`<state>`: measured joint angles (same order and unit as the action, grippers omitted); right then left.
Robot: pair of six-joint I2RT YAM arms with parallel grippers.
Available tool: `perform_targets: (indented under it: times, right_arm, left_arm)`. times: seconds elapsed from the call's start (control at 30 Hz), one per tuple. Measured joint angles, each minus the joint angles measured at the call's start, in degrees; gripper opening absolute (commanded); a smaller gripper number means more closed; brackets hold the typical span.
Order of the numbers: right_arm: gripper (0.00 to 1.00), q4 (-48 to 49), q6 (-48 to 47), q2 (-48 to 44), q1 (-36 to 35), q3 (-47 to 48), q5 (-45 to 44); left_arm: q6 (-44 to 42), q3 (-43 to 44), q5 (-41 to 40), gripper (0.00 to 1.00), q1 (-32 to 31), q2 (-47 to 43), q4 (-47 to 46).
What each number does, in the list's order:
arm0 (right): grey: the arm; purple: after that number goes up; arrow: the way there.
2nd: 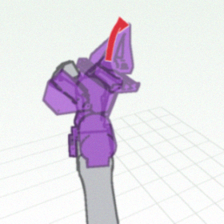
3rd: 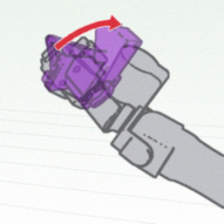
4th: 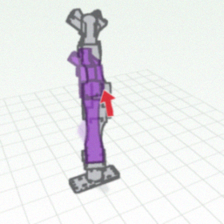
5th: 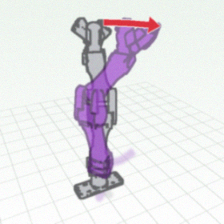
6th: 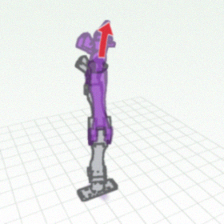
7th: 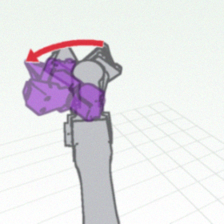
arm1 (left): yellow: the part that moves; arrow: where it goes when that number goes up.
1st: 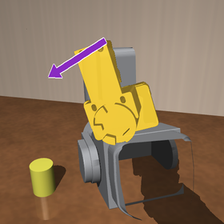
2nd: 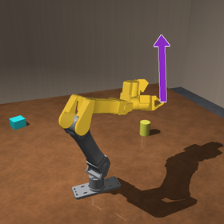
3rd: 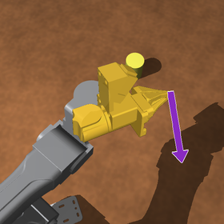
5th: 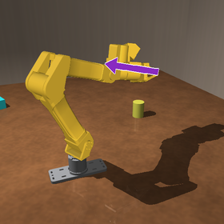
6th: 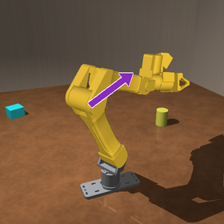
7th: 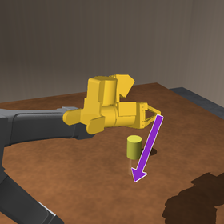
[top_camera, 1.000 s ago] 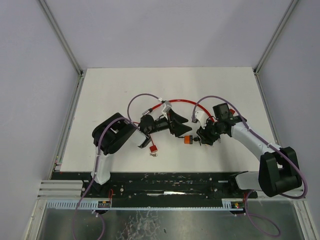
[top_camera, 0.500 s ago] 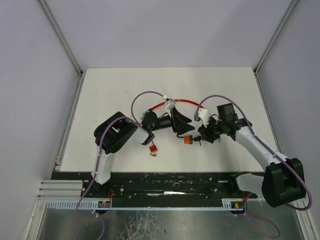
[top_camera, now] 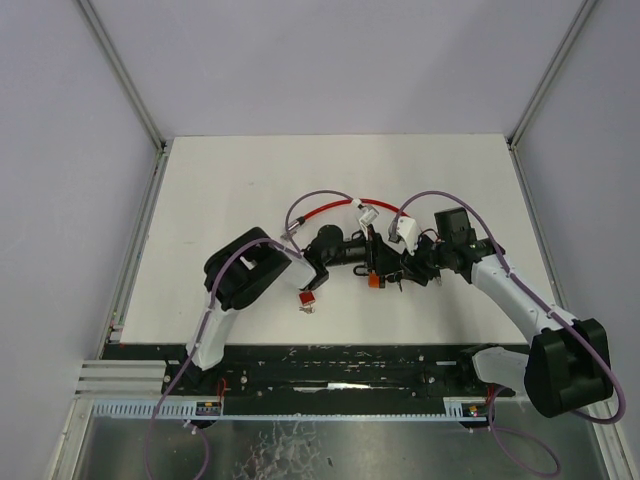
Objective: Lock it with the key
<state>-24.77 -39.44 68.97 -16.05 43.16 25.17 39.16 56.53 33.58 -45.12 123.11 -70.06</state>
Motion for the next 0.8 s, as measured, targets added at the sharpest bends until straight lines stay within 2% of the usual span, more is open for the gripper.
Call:
perform_targets:
  times: [0.17, 0.3, 0.37, 0.43, 0.53, 0.7, 0.8]
  right_arm:
    - [0.17, 0.1, 0.0, -0.4, 0.0, -0.2, -0.1]
    - [0.17, 0.3, 0.0, -0.4, 0.2, -0.7, -0.3]
    - [0.17, 0.5, -0.1, -0.4, 0.2, -0.7, -0.5]
    - [0.17, 0.7, -0.2, -0.4, 0.3, -0.7, -0.5]
    - [0.18, 1.4, -0.4, -0.4, 0.3, -0.9, -0.5]
    - [0.29, 1.5, -0.4, -0.4, 0.4, -0.9, 0.2]
    - [0.48, 1.2, -0.3, -0.6, 0.5, -0.9, 1.1]
  left_arm:
    - [-2.0, 1.0, -3.9, 0.42, -1.4, -0.1, 6.9]
    - [-2.2, 1.4, -4.4, 0.27, -2.0, -0.5, 8.3]
    - [-2.1, 1.7, -4.3, 0.17, -2.2, -0.6, 8.4]
    - [-1.6, 1.8, -4.1, 0.02, -2.3, -0.6, 8.0]
    - [-1.0, 1.8, -4.0, 0.0, -2.5, -0.8, 7.0]
    - [-1.2, 0.4, -4.1, 0.0, -2.4, -1.0, 5.3]
    - [-2.2, -1.3, -4.1, 0.0, -2.4, -1.1, 3.2]
